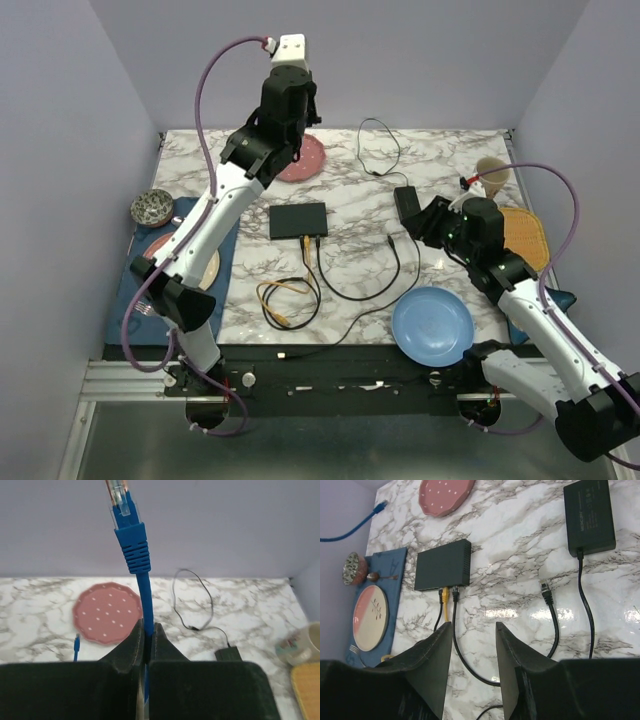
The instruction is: Pull the plug from the switch port
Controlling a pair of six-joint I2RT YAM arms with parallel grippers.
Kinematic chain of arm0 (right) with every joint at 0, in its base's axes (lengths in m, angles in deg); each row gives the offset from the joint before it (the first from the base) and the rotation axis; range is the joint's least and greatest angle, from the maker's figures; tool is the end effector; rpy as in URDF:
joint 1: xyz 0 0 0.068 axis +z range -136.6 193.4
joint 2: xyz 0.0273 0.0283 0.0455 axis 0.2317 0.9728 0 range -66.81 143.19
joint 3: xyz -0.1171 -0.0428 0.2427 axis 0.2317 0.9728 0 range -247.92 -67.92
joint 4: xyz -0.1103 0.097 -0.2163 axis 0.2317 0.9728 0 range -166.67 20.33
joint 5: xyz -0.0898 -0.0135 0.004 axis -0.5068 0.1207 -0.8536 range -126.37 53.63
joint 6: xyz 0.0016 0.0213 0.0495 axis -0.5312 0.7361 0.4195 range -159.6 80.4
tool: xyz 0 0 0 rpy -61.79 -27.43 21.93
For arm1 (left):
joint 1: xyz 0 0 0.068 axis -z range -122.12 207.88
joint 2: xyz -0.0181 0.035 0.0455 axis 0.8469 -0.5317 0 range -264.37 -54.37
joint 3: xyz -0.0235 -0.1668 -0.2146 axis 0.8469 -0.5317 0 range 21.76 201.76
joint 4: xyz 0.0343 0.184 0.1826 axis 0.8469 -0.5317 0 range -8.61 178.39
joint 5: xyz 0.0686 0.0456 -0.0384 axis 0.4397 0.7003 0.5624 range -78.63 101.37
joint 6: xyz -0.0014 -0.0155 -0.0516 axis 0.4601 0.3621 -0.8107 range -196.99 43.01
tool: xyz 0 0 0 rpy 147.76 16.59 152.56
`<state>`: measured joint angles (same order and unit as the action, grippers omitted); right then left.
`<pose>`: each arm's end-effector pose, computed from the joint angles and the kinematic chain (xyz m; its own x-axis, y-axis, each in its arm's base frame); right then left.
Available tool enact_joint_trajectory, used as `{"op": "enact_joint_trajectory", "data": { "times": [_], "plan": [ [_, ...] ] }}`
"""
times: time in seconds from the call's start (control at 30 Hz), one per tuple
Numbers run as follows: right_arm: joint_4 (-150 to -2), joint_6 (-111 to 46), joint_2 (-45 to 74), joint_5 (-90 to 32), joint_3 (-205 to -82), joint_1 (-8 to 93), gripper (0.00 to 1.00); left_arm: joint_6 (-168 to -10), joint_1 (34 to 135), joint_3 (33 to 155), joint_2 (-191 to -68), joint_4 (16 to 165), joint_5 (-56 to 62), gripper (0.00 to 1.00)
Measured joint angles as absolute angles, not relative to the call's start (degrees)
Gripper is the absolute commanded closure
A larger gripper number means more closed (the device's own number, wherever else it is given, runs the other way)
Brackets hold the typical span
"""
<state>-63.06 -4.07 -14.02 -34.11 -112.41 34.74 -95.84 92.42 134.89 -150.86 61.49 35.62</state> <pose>0.1979 0.0788 0.3069 -0.5141 0.4226 -0.7464 -0.1217 0.8255 0.5512 0.3149 -0.1989 0.4845 -0.1983 -0.2213 -0.9548 0.1266 0.9602 -0.2488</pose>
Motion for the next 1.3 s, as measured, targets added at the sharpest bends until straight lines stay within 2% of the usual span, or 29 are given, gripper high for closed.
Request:
{"op": "enact_joint_trajectory", "data": {
  "times": [0.17,0.37,0.4,0.43,0.47,0.53,0.57,0.63,0.87,1.07,1.13,1.23,1.3],
  "plan": [
    [-65.5,-3.9,-11.9,-33.2,-110.3,34.7,0.52,-92.5,88.6,151.8,-164.1,56.5,45.2,1.00],
    [-67.2,-3.4,-8.9,-31.2,-109.1,34.7,0.53,-98.3,75.7,153.4,-176.9,51.2,47.0,1.00],
    [-67.7,-3.4,-8.4,-30.9,-109.1,34.7,0.53,-99.3,73.8,153.8,-179.5,50.5,47.2,0.96],
    [-68.1,-3.4,-7.7,-30.5,-109.1,34.7,0.53,-99.8,72.0,154.4,-182.0,49.6,48.0,0.78],
    [-68.6,-3.4,-6.9,-30.3,-109.1,34.7,0.53,-100.1,70.9,154.9,-183.7,49.1,48.6,0.40],
    [-69.2,-3.3,-5.2,-29.6,-109.1,34.8,0.53,-99.5,69.2,156.0,-187.4,48.7,49.9,0.25],
    [-69.4,-3.3,-4.3,-29.4,-109.1,34.8,0.53,-99.8,69.1,156.0,-188.3,48.8,50.2,0.11],
    [-70.0,-3.1,-2.5,-29.0,-109.1,34.8,0.53,-98.8,69.7,156.0,-189.1,48.9,50.4,0.01],
    [-71.2,-2.3,0.6,-28.1,-109.1,35.8,0.54,-97.1,74.9,153.1,-186.2,54.1,51.2,0.01],
    [-73.2,-2.3,3.6,-26.7,-110.8,36.9,0.57,-102.9,75.4,137.4,-172.4,58.2,46.1,0.01],
    [-75.5,-2.0,7.1,-24.7,-112.5,37.6,0.57,-105.4,75.1,127.9,-165.2,62.7,38.9,0.07],
    [-80.2,-0.6,12.5,-20.7,-113.8,39.1,0.56,-109.1,74.7,114.6,-157.5,71.7,27.9,0.22],
    [-83.6,1.0,16.3,-17.8,-114.2,39.8,0.56,-111.5,74.8,107.5,-155.7,77.2,20.3,0.36]
  ]
}}
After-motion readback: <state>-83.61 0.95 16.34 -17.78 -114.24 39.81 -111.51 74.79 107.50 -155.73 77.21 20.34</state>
